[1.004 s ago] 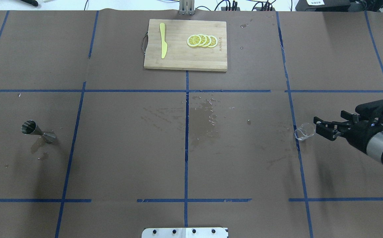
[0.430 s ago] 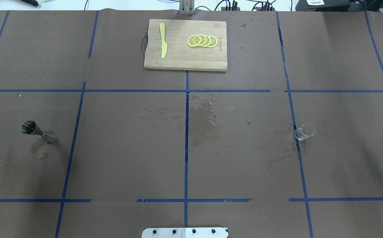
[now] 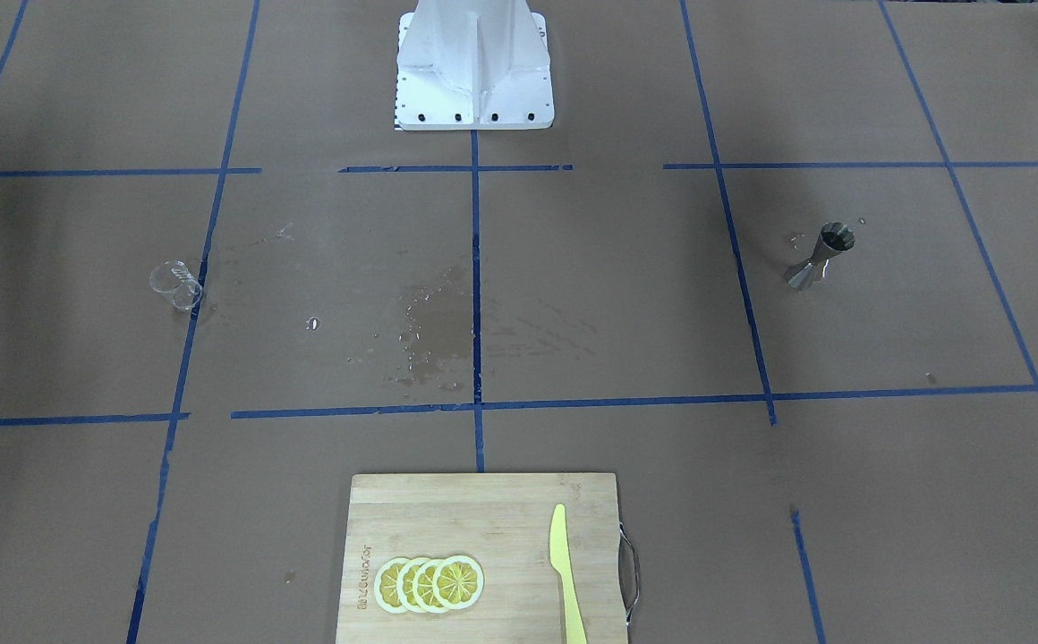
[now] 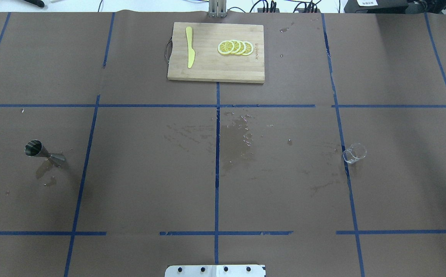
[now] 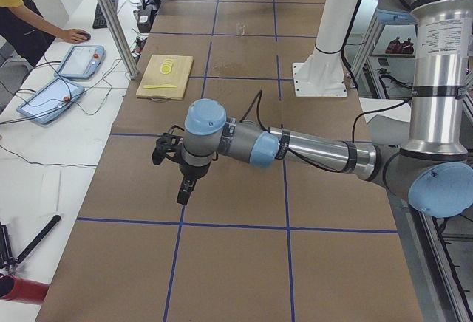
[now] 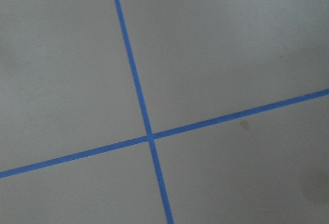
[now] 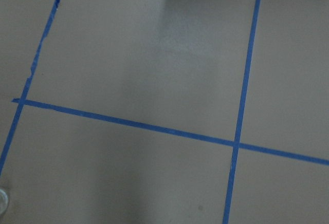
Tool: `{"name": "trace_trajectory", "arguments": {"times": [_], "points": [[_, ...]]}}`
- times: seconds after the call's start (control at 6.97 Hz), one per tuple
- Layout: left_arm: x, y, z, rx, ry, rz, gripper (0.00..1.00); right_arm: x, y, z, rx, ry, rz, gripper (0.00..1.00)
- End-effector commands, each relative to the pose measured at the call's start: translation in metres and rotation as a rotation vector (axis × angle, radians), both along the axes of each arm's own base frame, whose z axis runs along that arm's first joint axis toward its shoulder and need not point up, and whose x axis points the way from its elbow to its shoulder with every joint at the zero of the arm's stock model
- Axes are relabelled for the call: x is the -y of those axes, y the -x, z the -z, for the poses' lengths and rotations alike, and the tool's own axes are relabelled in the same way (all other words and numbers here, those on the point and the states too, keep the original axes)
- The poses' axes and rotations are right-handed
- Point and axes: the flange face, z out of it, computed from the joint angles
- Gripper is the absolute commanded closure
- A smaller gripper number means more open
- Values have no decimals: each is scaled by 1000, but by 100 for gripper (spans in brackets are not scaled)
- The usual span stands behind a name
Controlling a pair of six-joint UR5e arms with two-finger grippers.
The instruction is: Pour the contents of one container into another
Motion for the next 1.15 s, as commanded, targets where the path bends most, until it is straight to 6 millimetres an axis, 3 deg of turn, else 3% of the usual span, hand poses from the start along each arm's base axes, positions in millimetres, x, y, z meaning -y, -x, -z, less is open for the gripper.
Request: {"name": "trace_trajectory", "arguments": {"times": [0.0,0.14,0.29,0.57,0.72,0.86,1.0], "points": [[-9,26,24,-50,160,17,0,-25,-5,-33,6,110,1,0],[-38,18,-13,-63,229,4,0,-27,1,-36,8,121,11,0],[-43,13,-19,-54,181,-6,0,-26,9,-36,4,117,32,0],[-41,10,-23,-37,89,-11,0,-25,24,-35,3,116,61,0],[-30,-7,-35,-39,101,-52,0,-23,25,-34,-1,109,69,0],[-20,-33,-34,-34,92,-106,0,-21,30,-31,-1,102,79,0],[-19,-42,-60,-37,146,-124,0,-22,30,-37,-7,111,81,0]]}}
